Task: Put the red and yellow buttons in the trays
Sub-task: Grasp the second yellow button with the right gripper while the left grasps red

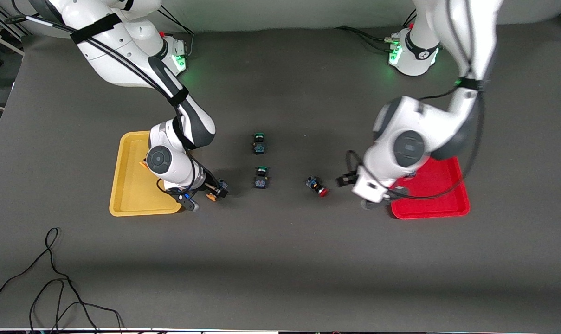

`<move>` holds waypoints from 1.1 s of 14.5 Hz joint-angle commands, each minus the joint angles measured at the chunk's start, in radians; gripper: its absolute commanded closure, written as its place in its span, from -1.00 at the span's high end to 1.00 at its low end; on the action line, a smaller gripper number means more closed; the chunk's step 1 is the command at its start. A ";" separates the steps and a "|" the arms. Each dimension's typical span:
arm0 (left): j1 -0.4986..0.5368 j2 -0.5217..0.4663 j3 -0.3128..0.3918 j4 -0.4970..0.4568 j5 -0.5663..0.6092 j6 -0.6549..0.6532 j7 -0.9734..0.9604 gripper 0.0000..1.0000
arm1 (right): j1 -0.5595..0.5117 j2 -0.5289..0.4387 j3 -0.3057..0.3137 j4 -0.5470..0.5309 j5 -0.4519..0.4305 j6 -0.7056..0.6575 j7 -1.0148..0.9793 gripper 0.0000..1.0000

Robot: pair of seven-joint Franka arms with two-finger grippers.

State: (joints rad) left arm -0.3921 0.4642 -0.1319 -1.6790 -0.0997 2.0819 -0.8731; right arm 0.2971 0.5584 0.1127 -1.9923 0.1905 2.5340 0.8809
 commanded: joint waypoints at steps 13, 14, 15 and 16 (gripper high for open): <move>-0.175 0.278 0.020 0.093 0.167 0.216 -0.587 0.12 | -0.030 -0.295 -0.255 -0.040 0.001 -0.345 -0.359 -0.52; -0.177 0.281 0.020 0.093 0.169 0.216 -0.587 -0.20 | -0.032 -0.281 -0.289 -0.052 0.010 -0.322 -0.419 -0.52; -0.177 0.283 0.020 0.093 0.169 0.213 -0.587 -0.48 | -0.032 -0.253 -0.307 -0.078 0.012 -0.283 -0.456 -0.52; -0.175 0.281 0.020 0.091 0.169 0.210 -0.587 -0.66 | -0.035 -0.235 -0.314 -0.104 0.014 -0.226 -0.477 -0.52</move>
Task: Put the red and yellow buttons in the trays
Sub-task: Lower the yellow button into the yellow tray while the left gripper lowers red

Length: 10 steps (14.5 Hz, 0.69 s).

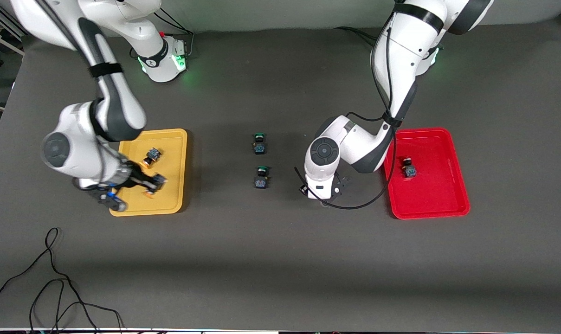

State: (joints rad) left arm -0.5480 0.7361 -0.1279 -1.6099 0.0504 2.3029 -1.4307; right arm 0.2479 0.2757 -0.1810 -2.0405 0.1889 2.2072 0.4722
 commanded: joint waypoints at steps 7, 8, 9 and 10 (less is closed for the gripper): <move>0.127 -0.128 -0.022 0.084 -0.062 -0.273 0.223 -0.84 | 0.017 0.128 -0.018 -0.106 0.061 0.216 -0.078 -0.49; 0.172 -0.165 -0.025 0.078 -0.095 -0.319 0.331 -0.84 | 0.016 0.128 -0.018 -0.104 0.063 0.215 -0.078 -0.24; 0.207 -0.191 -0.026 0.073 -0.113 -0.388 0.445 -0.84 | 0.016 0.128 -0.018 -0.101 0.063 0.215 -0.076 0.26; 0.254 -0.207 -0.026 0.065 -0.118 -0.452 0.561 -0.84 | 0.016 0.125 -0.020 -0.098 0.063 0.212 -0.066 0.99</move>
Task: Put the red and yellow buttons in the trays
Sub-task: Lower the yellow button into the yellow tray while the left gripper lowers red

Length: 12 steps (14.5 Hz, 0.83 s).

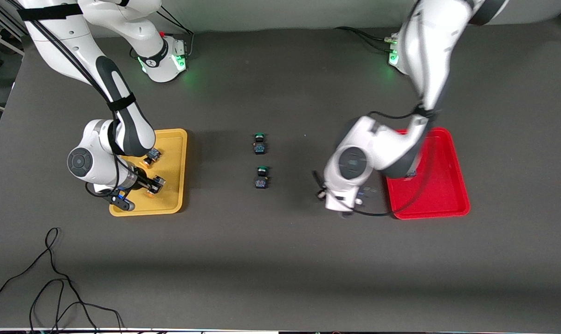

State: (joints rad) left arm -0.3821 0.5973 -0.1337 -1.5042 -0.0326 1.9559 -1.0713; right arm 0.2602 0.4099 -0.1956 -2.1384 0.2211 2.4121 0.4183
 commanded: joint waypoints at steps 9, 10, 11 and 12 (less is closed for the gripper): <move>0.434 -0.148 -0.009 -0.302 0.092 -0.059 0.902 -0.84 | 0.005 -0.209 -0.016 0.214 0.006 -0.341 -0.024 1.00; 0.449 -0.145 -0.009 -0.350 0.114 -0.008 0.931 -0.84 | 0.005 -0.232 -0.016 0.265 -0.012 -0.397 -0.024 1.00; 0.460 -0.145 -0.009 -0.399 0.132 0.045 0.945 -0.84 | 0.004 -0.249 -0.016 0.325 -0.043 -0.472 -0.027 1.00; 0.471 -0.143 -0.009 -0.430 0.144 0.078 0.953 -0.83 | 0.002 -0.261 -0.015 0.386 -0.075 -0.543 -0.029 1.00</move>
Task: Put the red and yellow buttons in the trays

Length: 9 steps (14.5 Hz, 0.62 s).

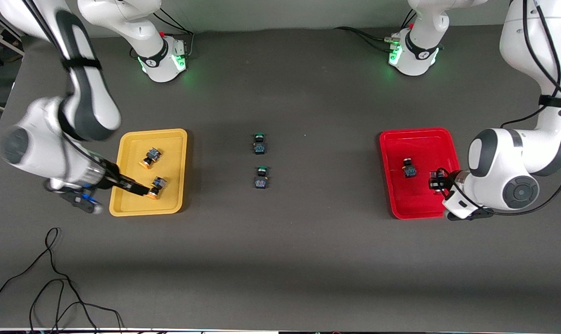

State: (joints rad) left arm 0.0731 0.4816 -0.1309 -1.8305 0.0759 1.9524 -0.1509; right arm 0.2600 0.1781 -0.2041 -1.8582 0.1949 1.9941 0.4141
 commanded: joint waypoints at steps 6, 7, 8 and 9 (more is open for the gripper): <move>0.043 -0.032 -0.012 -0.093 0.064 -0.001 0.111 1.00 | -0.103 -0.120 0.073 0.254 -0.091 -0.317 -0.210 1.00; 0.047 -0.053 -0.012 -0.067 0.064 -0.051 0.111 1.00 | -0.110 -0.126 0.074 0.270 -0.091 -0.343 -0.228 1.00; 0.047 -0.069 -0.012 -0.037 0.062 -0.099 0.113 1.00 | -0.114 -0.134 0.074 0.283 -0.094 -0.377 -0.235 1.00; 0.048 -0.084 -0.012 0.002 0.062 -0.154 0.113 1.00 | -0.114 -0.141 0.075 0.283 -0.100 -0.399 -0.235 1.00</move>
State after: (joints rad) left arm 0.1087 0.4554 -0.1322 -1.8837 0.1258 1.9056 -0.0580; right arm 0.1612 0.0499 -0.1471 -1.5981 0.1131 1.6478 0.2112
